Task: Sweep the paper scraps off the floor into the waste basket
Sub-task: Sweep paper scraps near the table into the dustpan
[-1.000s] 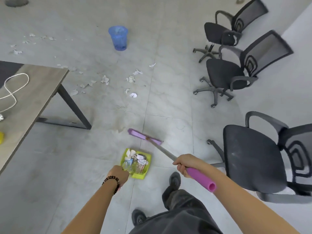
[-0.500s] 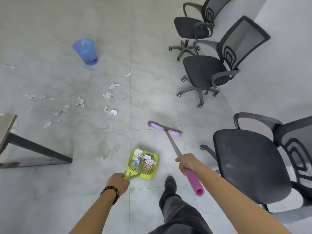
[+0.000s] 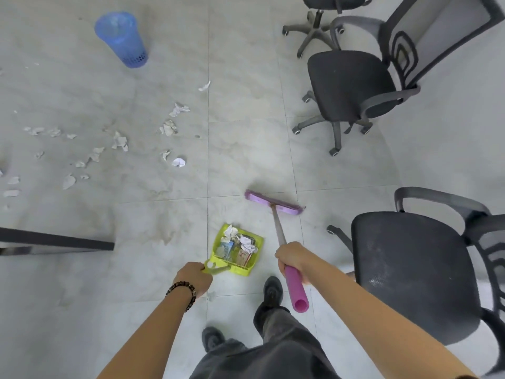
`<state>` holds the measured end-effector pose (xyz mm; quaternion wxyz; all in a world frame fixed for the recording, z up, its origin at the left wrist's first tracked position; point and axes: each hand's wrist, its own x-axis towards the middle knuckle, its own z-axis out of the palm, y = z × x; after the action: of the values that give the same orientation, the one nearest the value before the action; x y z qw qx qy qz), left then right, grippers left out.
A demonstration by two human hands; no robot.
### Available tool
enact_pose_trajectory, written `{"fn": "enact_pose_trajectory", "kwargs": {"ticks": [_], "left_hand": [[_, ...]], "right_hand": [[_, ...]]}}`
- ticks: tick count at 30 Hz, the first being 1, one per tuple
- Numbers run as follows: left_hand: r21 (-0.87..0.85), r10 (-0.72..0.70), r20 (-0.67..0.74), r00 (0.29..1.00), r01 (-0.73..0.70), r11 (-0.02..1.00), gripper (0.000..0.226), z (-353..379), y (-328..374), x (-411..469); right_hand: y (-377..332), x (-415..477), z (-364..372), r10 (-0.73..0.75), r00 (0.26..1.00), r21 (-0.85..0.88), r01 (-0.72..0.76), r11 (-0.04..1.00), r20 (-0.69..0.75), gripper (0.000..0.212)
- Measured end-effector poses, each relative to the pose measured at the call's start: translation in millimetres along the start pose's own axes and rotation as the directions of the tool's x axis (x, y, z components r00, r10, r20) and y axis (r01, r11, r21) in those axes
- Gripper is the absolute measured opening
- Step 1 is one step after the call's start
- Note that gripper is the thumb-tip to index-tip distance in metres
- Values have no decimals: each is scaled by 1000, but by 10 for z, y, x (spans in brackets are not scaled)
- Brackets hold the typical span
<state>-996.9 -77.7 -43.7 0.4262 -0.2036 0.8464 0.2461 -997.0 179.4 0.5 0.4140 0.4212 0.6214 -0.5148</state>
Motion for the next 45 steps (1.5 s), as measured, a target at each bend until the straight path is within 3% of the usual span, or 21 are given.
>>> {"fn": "enact_pose_trajectory", "kwargs": {"ticks": [4,9,14,20,27,29,32,38,45], "left_hand": [[-33,20,12,1000,-19,999,12,-305,103,168],[-141,29,-48,998,-35,989,9,-882,59,373],[-249,57,-102,993,-81,965,12,-1584,-303,555],[-255,103,-190,976,-150,955,24,-2615,-798,857],[-256,50,-229,972,-110,960,11,-3391,-980,1404],[-250,41,-233,972,-101,963,16,-3586,-918,1615],[-267,-5,-244,970,-62,962,15,-3862,-775,1938],[-393,-158,-215,964,63,917,14,-4372,-459,2600],[-354,-301,-181,936,224,908,19,-4855,-73,3045]], "right_hand": [[-357,-222,117,-13,993,-10,14,1000,113,13],[-990,-448,325,77,967,107,-106,989,242,11],[-1510,-532,1131,14,978,37,-23,999,207,19],[-2261,-538,2126,-64,982,104,45,994,179,27],[-2910,-401,2520,-82,985,164,57,985,150,23],[-3165,-282,2536,-104,985,171,79,982,139,23],[-3668,51,2561,-140,985,98,130,987,101,21],[-5009,1029,2653,-272,960,-237,281,930,69,2],[-6419,1896,2886,-242,962,-281,269,921,127,11]]}}
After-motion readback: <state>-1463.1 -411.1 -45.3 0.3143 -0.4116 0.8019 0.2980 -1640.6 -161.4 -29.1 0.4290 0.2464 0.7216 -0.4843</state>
